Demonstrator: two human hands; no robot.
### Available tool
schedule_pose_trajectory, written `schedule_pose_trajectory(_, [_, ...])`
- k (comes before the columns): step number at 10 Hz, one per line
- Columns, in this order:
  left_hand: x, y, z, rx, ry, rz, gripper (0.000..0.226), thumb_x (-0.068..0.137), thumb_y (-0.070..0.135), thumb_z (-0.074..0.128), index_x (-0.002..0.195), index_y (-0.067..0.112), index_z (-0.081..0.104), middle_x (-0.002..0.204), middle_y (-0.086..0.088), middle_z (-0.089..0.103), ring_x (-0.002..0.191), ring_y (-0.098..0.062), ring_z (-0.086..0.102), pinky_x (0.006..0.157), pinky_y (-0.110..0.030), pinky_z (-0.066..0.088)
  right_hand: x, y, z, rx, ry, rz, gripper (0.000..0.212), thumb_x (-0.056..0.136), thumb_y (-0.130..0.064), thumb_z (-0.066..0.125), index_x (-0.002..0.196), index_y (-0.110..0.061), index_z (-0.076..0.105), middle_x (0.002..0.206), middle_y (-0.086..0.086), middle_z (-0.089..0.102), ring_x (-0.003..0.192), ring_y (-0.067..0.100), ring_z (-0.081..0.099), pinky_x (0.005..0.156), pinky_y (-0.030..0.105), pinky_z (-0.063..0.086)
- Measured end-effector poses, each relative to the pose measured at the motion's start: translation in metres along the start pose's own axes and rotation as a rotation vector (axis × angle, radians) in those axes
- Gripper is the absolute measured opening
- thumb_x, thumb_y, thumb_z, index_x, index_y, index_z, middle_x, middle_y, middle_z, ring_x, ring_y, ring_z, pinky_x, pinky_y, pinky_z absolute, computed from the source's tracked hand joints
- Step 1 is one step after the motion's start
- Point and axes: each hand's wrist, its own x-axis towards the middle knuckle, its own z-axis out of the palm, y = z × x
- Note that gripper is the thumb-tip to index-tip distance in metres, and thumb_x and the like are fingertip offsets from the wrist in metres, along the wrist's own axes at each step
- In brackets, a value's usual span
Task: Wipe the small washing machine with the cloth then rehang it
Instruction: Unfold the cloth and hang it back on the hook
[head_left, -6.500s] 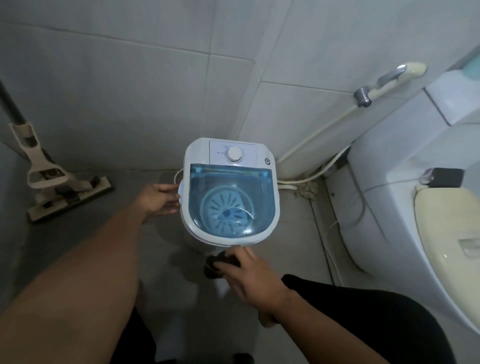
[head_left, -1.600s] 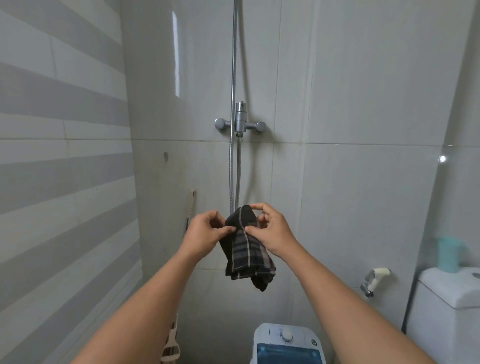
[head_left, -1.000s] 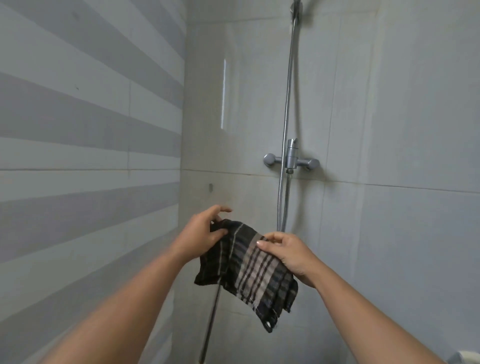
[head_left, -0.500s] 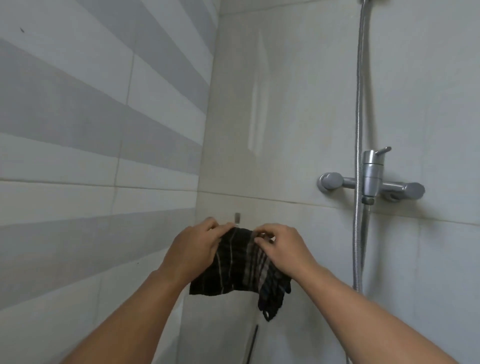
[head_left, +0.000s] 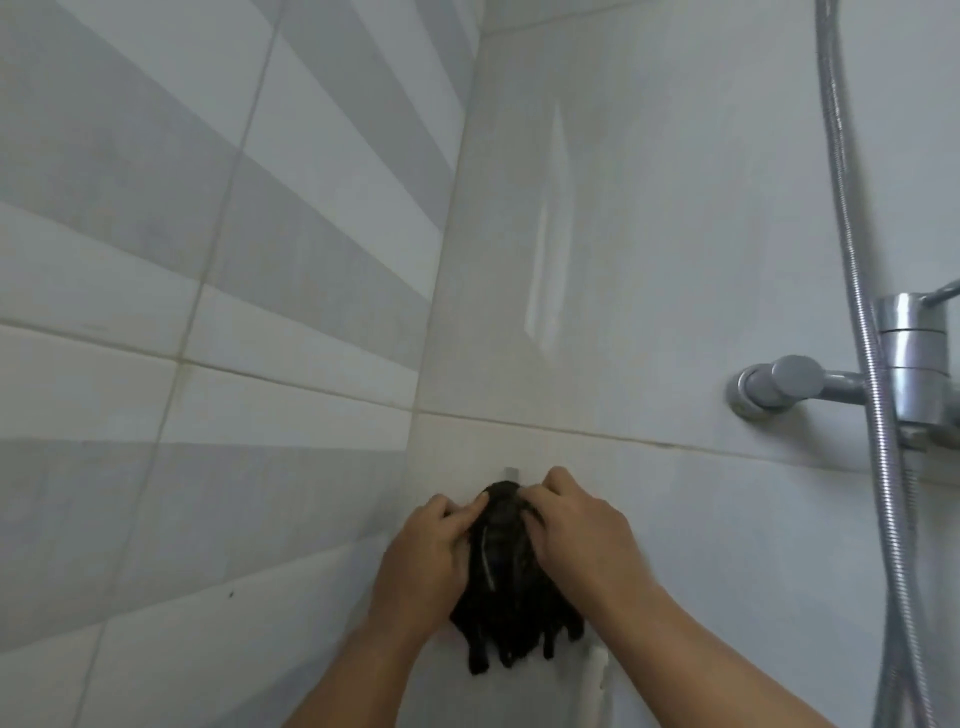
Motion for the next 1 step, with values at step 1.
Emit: schedule_pose_trajectory(1, [-0.0103, -0.0012, 0.0096, -0.293, 0.004, -0.142, 0.059, 0.085, 0.017, 0.05, 0.112, 0.07, 0.052, 0.103, 0.016, 0.053, 0.097, 0.002, 0.057, 0.092, -0.025, 0.051, -0.0126, -0.0058, -0.0064, 0.051, -0.045, 0.014, 0.039, 0.103, -0.043, 0.039, 0.141, -0.037, 0.047, 0.113, -0.005, 0.049, 0.088, 0.02, 0.06, 0.072, 0.039, 0.055])
